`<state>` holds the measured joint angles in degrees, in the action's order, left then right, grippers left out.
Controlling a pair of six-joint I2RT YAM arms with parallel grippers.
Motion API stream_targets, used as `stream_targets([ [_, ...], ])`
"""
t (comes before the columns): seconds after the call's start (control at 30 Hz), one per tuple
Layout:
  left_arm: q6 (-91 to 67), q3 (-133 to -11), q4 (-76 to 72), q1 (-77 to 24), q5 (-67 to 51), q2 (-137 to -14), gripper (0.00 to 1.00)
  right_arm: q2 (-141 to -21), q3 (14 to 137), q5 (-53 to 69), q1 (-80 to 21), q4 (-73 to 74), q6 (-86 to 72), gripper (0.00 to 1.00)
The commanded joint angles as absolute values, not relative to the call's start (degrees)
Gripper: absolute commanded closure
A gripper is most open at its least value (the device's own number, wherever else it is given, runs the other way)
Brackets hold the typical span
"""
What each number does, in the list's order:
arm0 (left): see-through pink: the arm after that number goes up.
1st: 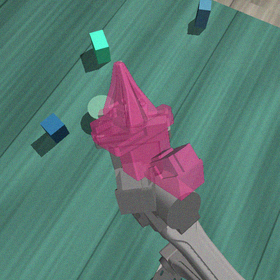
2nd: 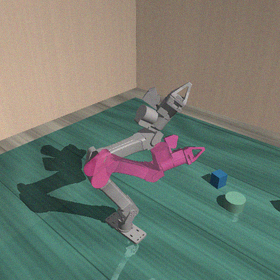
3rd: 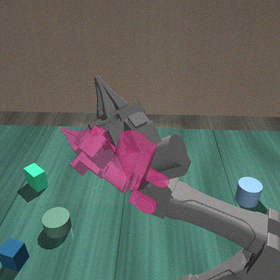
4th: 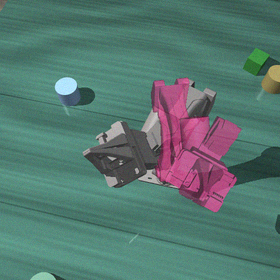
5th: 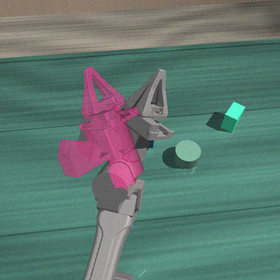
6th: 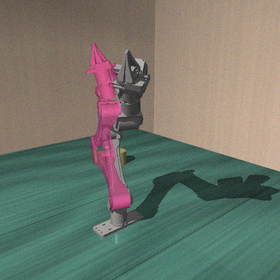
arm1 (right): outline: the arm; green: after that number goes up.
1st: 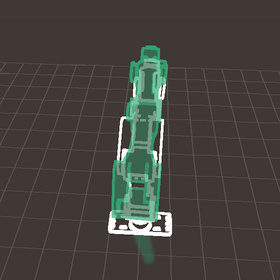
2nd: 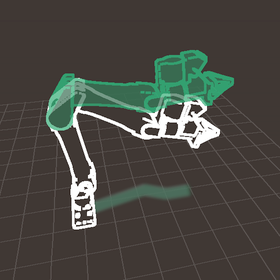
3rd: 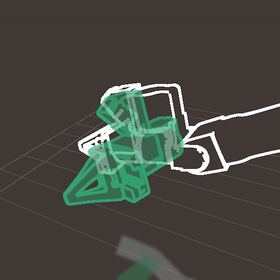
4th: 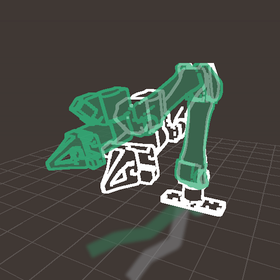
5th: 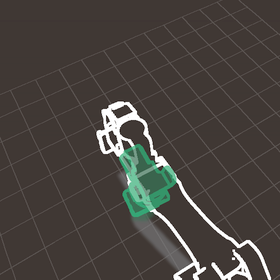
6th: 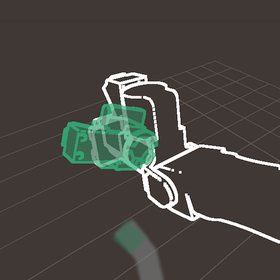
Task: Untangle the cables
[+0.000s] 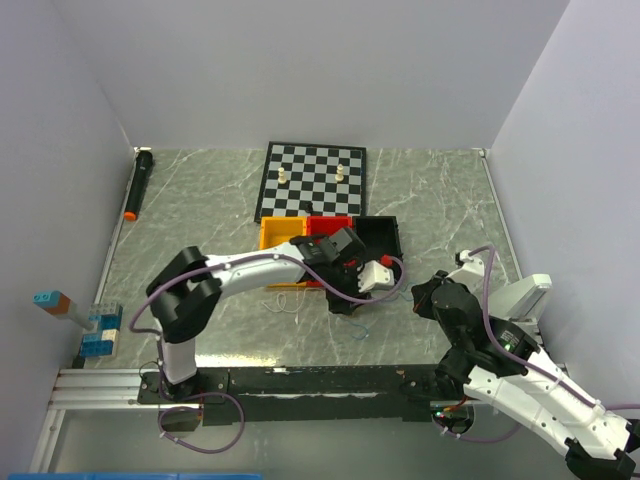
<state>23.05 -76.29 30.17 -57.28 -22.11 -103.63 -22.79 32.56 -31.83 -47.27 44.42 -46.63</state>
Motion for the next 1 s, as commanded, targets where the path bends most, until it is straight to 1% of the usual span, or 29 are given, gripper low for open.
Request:
stream_targets([
  [0.0, 24.3, -79.2, 30.5, -57.6, -24.0, -106.9, 0.44, -22.3, 32.8, -32.3, -47.5, 44.2, -46.6, 1.0],
  [0.17, 24.5, -75.9, 26.0, -57.7, -22.6, -105.9, 0.46, -21.1, 31.8, -32.3, -47.5, 44.1, -46.8, 1.0],
  [0.2, 24.8, -75.5, 25.5, -57.9, -22.2, -106.0, 0.48, -21.2, 31.7, -32.3, -47.5, 44.0, -46.8, 1.0],
  [0.23, 24.9, -74.9, 24.9, -58.1, -21.6, -106.2, 0.51, -21.1, 31.7, -32.3, -47.5, 44.0, -47.0, 1.0],
  [0.33, 25.0, -73.4, 23.3, -58.2, -20.5, -106.1, 0.72, -21.3, 31.7, -32.3, -47.5, 44.1, -47.2, 1.0],
  [0.43, 24.9, -71.7, 22.8, -58.2, -19.9, -105.1, 0.99, -20.8, 31.8, -32.6, -47.5, 44.6, -47.1, 1.0],
  [0.63, 24.3, -67.2, 25.4, -57.8, -19.2, -98.5, 0.99, -20.5, 32.3, -34.0, -47.5, 46.1, -47.3, 1.0],
  [0.97, 25.5, -64.2, 38.6, -54.1, -20.8, -86.6, 0.99, -22.1, 35.1, -38.0, -47.5, 48.9, -48.1, 1.0],
])
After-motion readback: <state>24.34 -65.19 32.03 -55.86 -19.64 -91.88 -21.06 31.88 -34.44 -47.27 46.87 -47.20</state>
